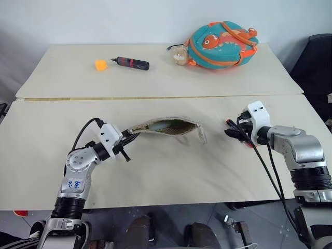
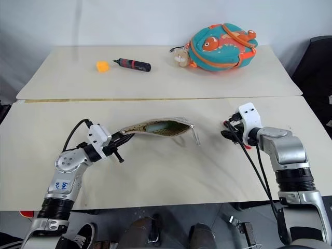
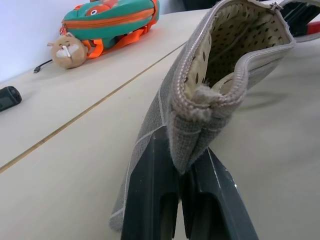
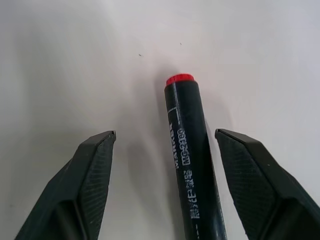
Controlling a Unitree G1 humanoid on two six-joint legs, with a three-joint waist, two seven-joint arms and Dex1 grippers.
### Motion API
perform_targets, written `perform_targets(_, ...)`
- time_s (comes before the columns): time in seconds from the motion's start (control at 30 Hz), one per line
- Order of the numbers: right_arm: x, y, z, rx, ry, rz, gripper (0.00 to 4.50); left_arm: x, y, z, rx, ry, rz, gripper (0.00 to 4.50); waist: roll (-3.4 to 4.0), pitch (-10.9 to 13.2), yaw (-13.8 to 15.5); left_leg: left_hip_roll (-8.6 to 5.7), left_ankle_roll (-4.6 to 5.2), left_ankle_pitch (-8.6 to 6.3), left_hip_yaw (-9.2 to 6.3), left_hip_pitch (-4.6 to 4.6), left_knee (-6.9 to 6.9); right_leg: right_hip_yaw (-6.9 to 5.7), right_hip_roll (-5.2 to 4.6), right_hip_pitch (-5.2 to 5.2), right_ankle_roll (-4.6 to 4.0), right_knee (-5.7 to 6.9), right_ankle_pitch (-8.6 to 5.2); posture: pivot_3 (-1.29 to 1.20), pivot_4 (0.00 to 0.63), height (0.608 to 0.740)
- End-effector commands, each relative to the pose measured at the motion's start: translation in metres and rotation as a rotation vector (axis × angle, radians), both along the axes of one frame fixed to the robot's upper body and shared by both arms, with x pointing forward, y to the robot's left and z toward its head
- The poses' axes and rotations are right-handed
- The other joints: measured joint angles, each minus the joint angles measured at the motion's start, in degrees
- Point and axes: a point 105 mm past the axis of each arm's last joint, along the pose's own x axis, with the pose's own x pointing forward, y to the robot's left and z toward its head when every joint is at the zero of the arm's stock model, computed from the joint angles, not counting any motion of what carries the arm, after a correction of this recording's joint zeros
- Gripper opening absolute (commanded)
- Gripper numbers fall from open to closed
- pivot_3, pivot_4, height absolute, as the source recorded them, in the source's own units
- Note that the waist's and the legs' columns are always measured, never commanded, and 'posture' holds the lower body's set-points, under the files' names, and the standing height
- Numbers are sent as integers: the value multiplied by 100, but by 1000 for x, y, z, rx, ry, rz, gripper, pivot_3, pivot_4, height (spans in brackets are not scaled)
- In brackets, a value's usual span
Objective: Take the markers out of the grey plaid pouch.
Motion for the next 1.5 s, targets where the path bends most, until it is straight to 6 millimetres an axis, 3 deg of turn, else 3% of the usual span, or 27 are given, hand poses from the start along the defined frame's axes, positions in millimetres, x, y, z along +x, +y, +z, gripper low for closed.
perform_targets(0.03, 4, 5, 62, -44, -253, 68, 3377, -3, -2, 9, 8, -44, -14, 0, 1, 0, 0, 0, 0, 0, 0, -1, 0, 0, 0, -2, 0, 0, 0, 0, 150, 740)
perform_targets(0.13, -2, 31, 116, 25, -468, 191, 3377, -1, -4, 9, 4, -41, -16, 0, 2, 1, -8, -1, 0, 0, 2, -2, 0, 2, 0, -5, 0, -2, 0, 0, 150, 740)
perform_targets(0.27, -39, 98, 143, 102, -591, 523, 3377, 1, -13, 12, 0, -42, -38, 0, 1, 1, -3, 3, -1, 0, -3, 2, -12, 0, 4, -4, 0, 0, 0, 0, 150, 740)
perform_targets(0.33, -57, 121, 134, 73, -597, 654, 3206, 3, -15, 14, 0, -43, -43, 0, 1, 1, -4, 3, -1, 0, -7, 0, -13, -3, 4, -1, 0, -2, 0, 0, 150, 740)
perform_targets(0.4, -67, 131, 117, 107, -579, 709, 2780, 6, -16, 16, -2, -45, -41, 0, -3, -1, 24, 0, -1, 0, -7, -1, -12, -3, 2, 1, 0, -3, 0, 0, 150, 740)
perform_targets(0.47, -73, 135, 104, 129, -556, 737, 2134, 7, -18, 17, -3, -46, -43, 0, -6, -2, 50, -6, 2, -2, -16, -2, -7, -5, -1, 8, 2, -5, 1, 0, 150, 740)
perform_targets(0.57, -84, 143, 61, -77, -535, 852, 1034, 6, -23, 19, -8, -54, -55, 0, -6, -2, 44, -13, 9, 0, -12, -5, -5, -3, -4, 7, 10, -7, 5, 0, 150, 740)
perform_targets(0.67, -78, 143, 53, -129, -555, 839, 16, 5, -27, 19, -6, -55, -61, 0, -6, -1, 8, -11, 9, 1, -6, -2, -5, 2, -3, 1, 10, -6, 5, 0, 150, 740)
perform_targets(0.8, -67, 150, 47, -201, -604, 810, 16, -2, -37, 17, 4, -44, -103, 0, -6, -1, -6, -7, 4, 4, -7, 2, -6, 3, 2, 0, 9, -4, 5, 0, 150, 740)
perform_targets(0.9, -66, 160, 57, -63, -618, 778, 16, -7, -44, 14, 19, -38, -125, 0, -6, -1, 0, -5, 2, 5, -9, 0, -8, 1, 3, 1, 8, -2, 4, 0, 150, 740)
perform_targets(0.97, -67, 162, 57, -64, -615, 784, 16, -7, -46, 14, 19, -39, -123, 0, -6, -1, 2, -6, 2, 5, -12, 0, -7, -1, 3, 4, 8, -3, 5, 0, 150, 740)
perform_targets(1.23, -27, 150, 16, -665, -654, 729, 16, -15, -71, 17, -4, -22, -174, 0, -5, -2, 2, -10, 4, 4, -11, 0, 6, 5, -1, 0, 7, -6, 4, 0, 150, 740)
perform_targets(1.37, -11, 149, 28, -646, -690, 635, 16, -24, -86, 10, -8, -1, -208, 0, -5, -2, -10, -7, -2, 8, -8, 0, -6, 5, 4, 0, 6, 2, 3, 0, 150, 740)
perform_targets(1.5, -16, 150, 18, -652, -665, 685, 863, -18, -86, 16, -35, -3, -184, 0, -5, -2, 2, -3, -5, 11, -12, 0, -7, 0, 8, 4, 6, -1, 3, 0, 150, 740)
